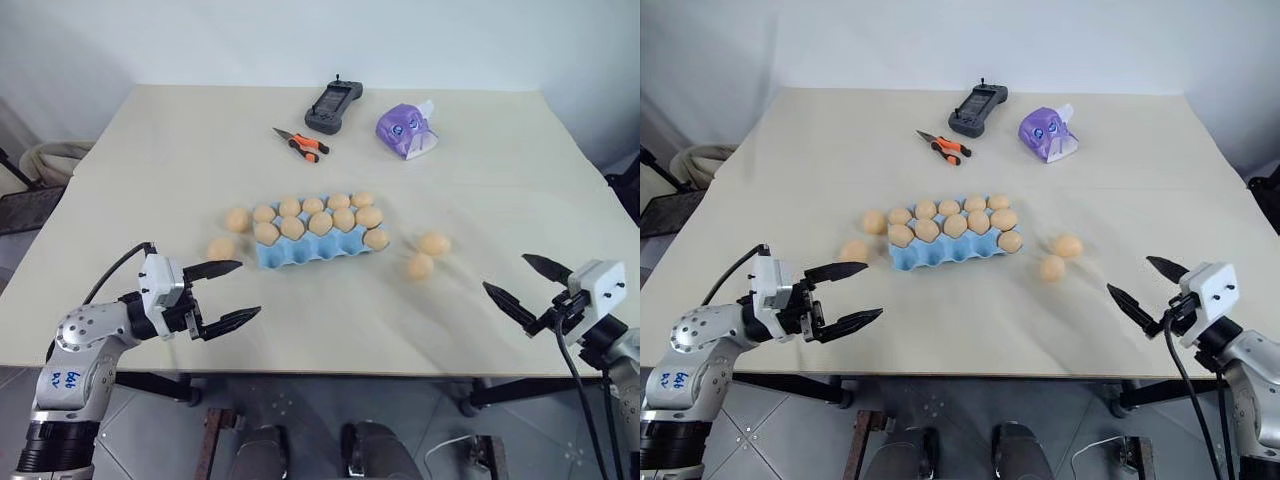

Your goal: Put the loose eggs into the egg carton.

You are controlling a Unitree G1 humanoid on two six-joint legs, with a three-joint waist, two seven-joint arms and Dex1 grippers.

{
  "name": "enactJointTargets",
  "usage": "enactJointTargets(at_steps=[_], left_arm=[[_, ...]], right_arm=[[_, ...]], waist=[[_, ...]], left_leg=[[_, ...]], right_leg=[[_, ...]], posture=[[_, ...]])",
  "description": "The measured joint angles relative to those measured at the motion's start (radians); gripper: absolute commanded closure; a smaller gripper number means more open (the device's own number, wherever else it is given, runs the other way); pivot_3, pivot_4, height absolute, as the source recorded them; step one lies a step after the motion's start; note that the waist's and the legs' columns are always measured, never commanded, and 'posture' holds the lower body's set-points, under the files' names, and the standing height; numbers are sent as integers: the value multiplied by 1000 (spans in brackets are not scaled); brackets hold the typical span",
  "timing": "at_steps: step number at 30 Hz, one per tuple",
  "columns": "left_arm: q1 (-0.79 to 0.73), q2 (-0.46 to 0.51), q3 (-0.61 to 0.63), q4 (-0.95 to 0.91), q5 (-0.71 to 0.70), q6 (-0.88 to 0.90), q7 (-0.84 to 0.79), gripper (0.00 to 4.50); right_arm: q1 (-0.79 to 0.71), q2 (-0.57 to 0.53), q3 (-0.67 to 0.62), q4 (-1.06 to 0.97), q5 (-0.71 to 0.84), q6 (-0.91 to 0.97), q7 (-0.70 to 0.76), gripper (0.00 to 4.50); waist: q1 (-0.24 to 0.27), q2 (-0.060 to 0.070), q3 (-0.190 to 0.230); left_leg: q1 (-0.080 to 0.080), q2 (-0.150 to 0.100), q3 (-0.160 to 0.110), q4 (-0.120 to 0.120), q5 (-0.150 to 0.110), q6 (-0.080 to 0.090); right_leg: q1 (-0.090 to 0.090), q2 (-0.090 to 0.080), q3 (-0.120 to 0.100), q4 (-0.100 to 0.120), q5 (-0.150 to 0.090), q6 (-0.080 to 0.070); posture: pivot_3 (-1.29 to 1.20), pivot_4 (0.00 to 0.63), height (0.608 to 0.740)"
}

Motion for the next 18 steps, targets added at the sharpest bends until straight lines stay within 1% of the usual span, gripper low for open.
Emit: enactJointTargets(at_steps=[3, 6, 8, 13, 16, 18], left_arm=[[13, 0, 4, -2, -3, 0, -6, 0], [43, 0, 15, -3, -4, 0, -7, 0], [46, 0, 19, -5, -4, -1, -6, 0], [62, -3, 25, -12, -4, -2, 5, 0], [81, -6, 28, -23, -4, -1, 11, 0], [90, -6, 32, -39, -4, -1, 17, 0]], right_arm=[[-42, -9, 65, -78, 12, 181, -67, 33], [-134, -12, 156, -131, 6, 358, -155, 33], [-196, 12, 207, -131, -17, 421, -209, 33], [-269, 65, 290, -109, -58, 480, -269, 33], [-295, 83, 296, -81, -78, 486, -288, 33], [-307, 96, 303, -69, -94, 486, -297, 405]], waist=[[1, 0, 0], [2, 0, 0], [4, 0, 0], [8, 0, 0], [5, 0, 0], [4, 0, 0]], left_leg=[[0, 0, 0, 1, 0, 0], [0, 0, -1, 1, 0, 0], [-1, 0, -1, 1, 0, 0], [-4, 0, -1, -2, 0, -1], [-4, 0, -1, -3, -1, 0], [-4, 0, -1, -4, -1, 0]], right_leg=[[0, 0, 0, 1, 0, 0], [-1, -1, 0, 1, 0, 0], [-1, -1, 0, 0, 0, -1], [-3, -1, -1, -4, 0, -1], [-3, -1, -1, -7, 0, 0], [-3, -1, -1, -7, 0, 0]], posture=[[0, 150, 740], [0, 150, 740], [0, 150, 740], [0, 150, 740], [0, 150, 740], [0, 150, 740]])
